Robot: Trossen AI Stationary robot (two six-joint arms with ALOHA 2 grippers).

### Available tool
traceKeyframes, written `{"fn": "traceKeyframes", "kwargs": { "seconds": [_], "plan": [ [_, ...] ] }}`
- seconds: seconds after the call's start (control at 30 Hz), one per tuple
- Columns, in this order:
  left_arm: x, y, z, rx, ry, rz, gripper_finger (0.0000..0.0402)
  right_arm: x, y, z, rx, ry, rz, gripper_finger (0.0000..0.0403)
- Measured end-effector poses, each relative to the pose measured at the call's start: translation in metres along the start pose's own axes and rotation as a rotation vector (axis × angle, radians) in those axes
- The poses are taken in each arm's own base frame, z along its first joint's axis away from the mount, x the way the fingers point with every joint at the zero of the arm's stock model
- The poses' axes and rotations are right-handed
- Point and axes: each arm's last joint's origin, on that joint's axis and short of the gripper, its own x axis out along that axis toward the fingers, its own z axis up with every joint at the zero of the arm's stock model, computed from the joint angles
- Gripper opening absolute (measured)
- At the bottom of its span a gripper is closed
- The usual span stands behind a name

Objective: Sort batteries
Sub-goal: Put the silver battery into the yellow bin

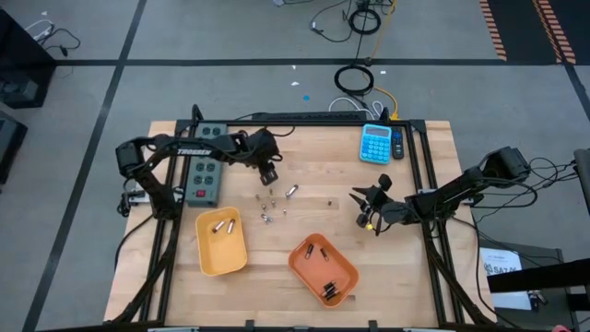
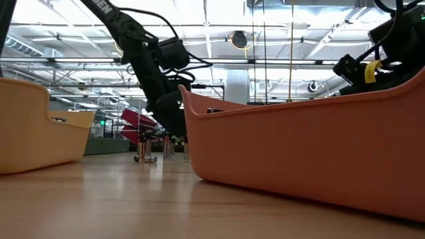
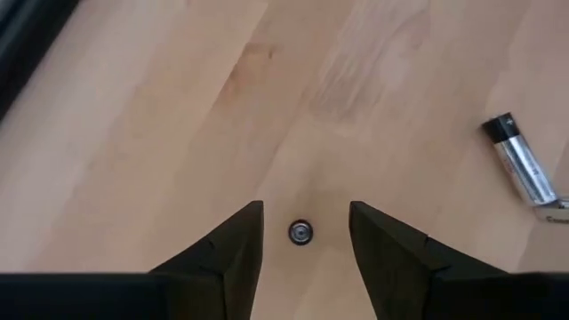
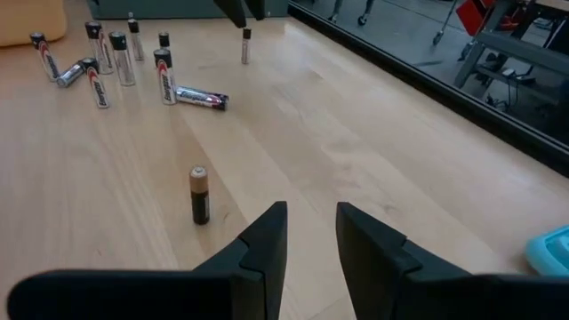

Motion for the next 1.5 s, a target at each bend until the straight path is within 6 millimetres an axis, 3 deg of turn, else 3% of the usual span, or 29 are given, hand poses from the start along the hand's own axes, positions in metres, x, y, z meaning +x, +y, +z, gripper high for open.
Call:
{"fn": "traceKeyframes", "kwargs": {
  "seconds": [0.53, 0.67, 0.83, 0.93, 1.03, 1.13, 1.23, 1.33, 1.5],
  "plan": [
    [0.029, -0.001, -0.008, -0.006, 0.073, 0.001, 0.0174, 0.000, 0.000, 0.000, -0.003, -0.003, 0.003, 0.0090],
    [0.030, -0.001, -0.008, -0.022, 0.066, 0.003, 0.0138, 0.000, 0.000, 0.000, -0.006, -0.003, 0.004, 0.0090],
    [0.030, -0.001, -0.008, -0.020, 0.067, 0.003, 0.0036, 0.000, 0.000, 0.000, -0.011, -0.002, 0.005, 0.0090],
    [0.028, -0.001, -0.007, -0.010, 0.063, 0.019, 0.0034, 0.000, 0.001, 0.000, -0.015, 0.002, 0.019, 0.0090],
    [0.011, -0.002, -0.002, 0.003, 0.019, 0.031, 0.0034, 0.000, 0.001, 0.001, -0.017, -0.002, 0.024, 0.0090],
    [-0.028, -0.007, 0.009, -0.004, -0.095, 0.013, 0.0034, 0.000, 0.001, 0.002, -0.019, -0.007, 0.025, 0.0090],
    [-0.074, -0.014, 0.009, -0.059, -0.137, -0.150, 0.0034, 0.000, 0.001, 0.001, -0.023, -0.007, 0.025, 0.0090],
    [-0.111, -0.025, -0.009, -0.144, -0.040, -0.334, 0.0034, 0.000, 0.001, 0.001, -0.028, -0.007, 0.025, 0.0090],
    [-0.146, -0.058, -0.051, -0.172, 0.233, -0.389, 0.0034, 0.000, 0.001, 0.001, -0.030, -0.007, 0.027, 0.0090]
  ]
}}
